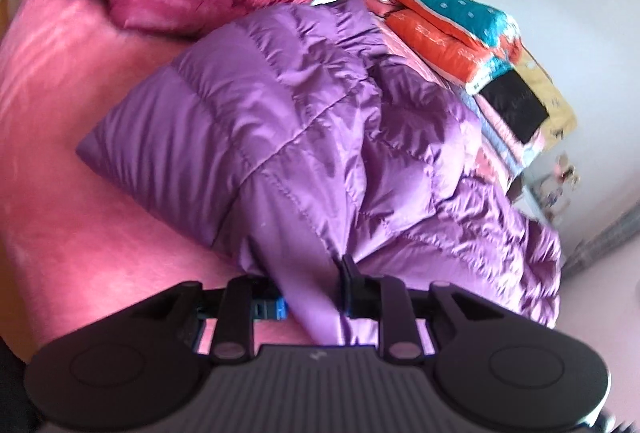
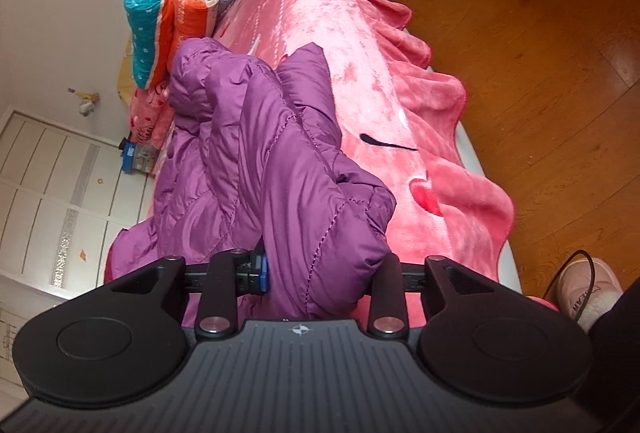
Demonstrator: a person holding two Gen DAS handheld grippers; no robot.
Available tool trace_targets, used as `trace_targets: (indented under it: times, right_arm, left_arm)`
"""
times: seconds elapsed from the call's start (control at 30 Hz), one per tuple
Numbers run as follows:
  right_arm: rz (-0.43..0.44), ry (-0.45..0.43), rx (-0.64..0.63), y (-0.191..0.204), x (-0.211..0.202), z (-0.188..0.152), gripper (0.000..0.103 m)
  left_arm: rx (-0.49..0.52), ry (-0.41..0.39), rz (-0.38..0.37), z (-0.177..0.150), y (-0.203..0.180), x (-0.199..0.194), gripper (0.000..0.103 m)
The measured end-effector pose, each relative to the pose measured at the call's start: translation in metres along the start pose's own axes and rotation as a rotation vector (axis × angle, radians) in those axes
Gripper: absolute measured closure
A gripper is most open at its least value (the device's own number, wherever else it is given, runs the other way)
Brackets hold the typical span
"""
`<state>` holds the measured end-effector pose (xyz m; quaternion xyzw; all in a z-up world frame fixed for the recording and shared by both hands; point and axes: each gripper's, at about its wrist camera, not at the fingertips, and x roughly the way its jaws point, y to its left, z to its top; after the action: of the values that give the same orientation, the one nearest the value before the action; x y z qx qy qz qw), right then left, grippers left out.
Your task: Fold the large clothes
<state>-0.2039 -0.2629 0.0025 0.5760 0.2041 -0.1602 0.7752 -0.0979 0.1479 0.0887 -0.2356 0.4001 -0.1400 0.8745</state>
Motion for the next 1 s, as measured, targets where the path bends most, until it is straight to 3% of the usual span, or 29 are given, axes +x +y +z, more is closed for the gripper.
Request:
trace_targets:
  times: [0.13,0.27,0.4,0.53,0.67,1.0]
  right_arm:
    - [-0.013,-0.028,0.035,-0.004,-0.009,0.003,0.036]
    - [-0.016,-0.079,0.008,-0.005,-0.033,0.004,0.026]
    - [-0.016,-0.164,-0.143,0.011,-0.054,0.005,0.015]
    - [0.020,-0.254,-0.388,0.044,-0.063,0.001,0.002]
    - [0.045,-0.292,-0.623,0.076,-0.055,-0.011,0.002]
    - [-0.017,-0.241,-0.853,0.107,0.013,-0.012,0.000]
  left_arm:
    - [0.124,-0.035,0.048,-0.002,-0.012,-0.013,0.075]
    - [0.207,-0.032,0.060,-0.012,-0.019,-0.036,0.068]
    - [0.314,-0.037,0.026,-0.026,-0.027,-0.064,0.065]
    - [0.426,-0.068,-0.006,-0.023,-0.042,-0.074,0.065]
    - [0.516,-0.106,0.012,-0.009,-0.057,-0.061,0.064]
    - [0.592,-0.106,0.088,0.040,-0.070,-0.003,0.063]
